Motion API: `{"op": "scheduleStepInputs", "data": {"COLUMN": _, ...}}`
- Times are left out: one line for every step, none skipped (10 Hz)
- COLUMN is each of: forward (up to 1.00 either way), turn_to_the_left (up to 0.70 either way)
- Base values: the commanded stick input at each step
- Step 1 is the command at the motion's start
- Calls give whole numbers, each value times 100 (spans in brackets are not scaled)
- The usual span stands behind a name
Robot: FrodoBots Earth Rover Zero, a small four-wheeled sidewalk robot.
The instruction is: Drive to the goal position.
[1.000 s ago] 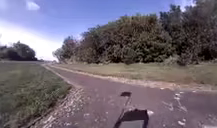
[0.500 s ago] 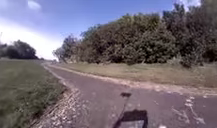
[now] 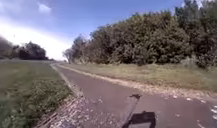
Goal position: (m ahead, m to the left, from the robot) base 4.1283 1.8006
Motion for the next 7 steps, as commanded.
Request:
{"op": "scheduleStepInputs", "data": {"forward": 70, "turn_to_the_left": 0}}
{"op": "scheduleStepInputs", "data": {"forward": 70, "turn_to_the_left": 0}}
{"op": "scheduleStepInputs", "data": {"forward": 70, "turn_to_the_left": 0}}
{"op": "scheduleStepInputs", "data": {"forward": 70, "turn_to_the_left": 0}}
{"op": "scheduleStepInputs", "data": {"forward": 70, "turn_to_the_left": 0}}
{"op": "scheduleStepInputs", "data": {"forward": 70, "turn_to_the_left": 0}}
{"op": "scheduleStepInputs", "data": {"forward": 70, "turn_to_the_left": 0}}
